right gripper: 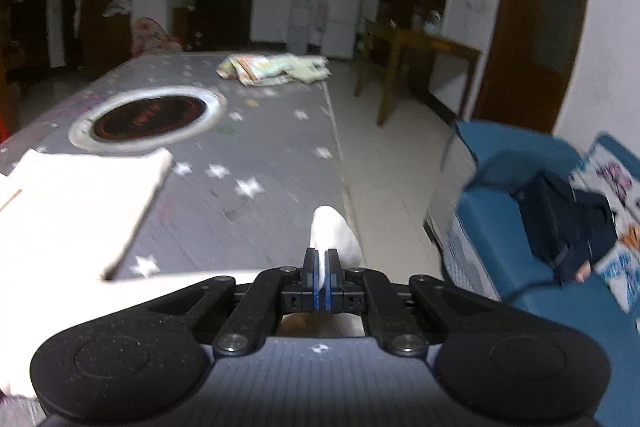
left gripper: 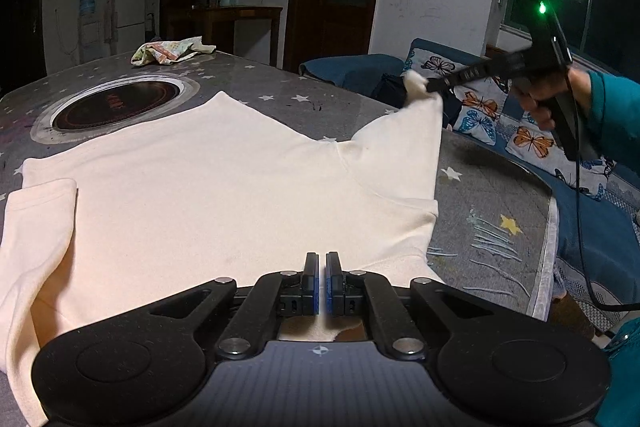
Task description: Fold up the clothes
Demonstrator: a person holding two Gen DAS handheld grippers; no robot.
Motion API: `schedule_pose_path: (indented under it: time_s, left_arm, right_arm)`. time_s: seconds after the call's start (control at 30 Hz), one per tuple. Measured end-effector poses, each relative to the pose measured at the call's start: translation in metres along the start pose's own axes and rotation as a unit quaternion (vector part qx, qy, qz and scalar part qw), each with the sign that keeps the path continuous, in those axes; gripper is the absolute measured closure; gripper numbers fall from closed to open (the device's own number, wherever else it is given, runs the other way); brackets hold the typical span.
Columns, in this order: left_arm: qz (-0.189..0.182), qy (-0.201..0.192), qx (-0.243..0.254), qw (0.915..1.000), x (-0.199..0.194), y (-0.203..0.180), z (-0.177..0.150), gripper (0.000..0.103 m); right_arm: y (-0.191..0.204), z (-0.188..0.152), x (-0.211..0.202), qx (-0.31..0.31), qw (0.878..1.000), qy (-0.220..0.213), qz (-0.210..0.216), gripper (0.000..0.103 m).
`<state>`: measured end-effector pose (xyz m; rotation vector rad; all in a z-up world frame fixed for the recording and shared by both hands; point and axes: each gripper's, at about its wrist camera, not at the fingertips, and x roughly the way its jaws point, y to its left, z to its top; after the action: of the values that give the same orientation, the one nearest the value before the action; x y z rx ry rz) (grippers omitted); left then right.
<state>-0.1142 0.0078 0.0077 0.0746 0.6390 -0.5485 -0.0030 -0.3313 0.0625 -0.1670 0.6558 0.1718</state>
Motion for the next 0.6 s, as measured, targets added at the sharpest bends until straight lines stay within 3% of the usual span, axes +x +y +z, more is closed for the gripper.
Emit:
schedule_pose_path:
  time_s: [0.13, 0.3, 0.47, 0.6]
  left_arm:
    - [0.000, 0.000, 0.000, 1.0000, 0.000, 0.000, 0.000, 0.099]
    - [0.000, 0.000, 0.000, 1.0000, -0.001, 0.000, 0.000, 0.099]
    - [0.002, 0.000, -0.001, 1.0000, 0.000, 0.000, 0.000, 0.099]
    - [0.001, 0.001, -0.001, 1.0000, 0.000, 0.000, 0.000, 0.099]
  right_arm:
    - [-0.006, -0.014, 0.004, 0.003, 1.000, 0.021, -0.015, 0.095]
    - [-0.007, -0.014, -0.002, 0.011, 1.000, 0.003, -0.027, 0.088]
    - [0.009, -0.007, 0.007, -0.007, 1.000, 0.001, 0.003, 0.087]
    - [0.019, -0.003, 0.024, -0.009, 1.000, 0.001, 0.015, 0.079]
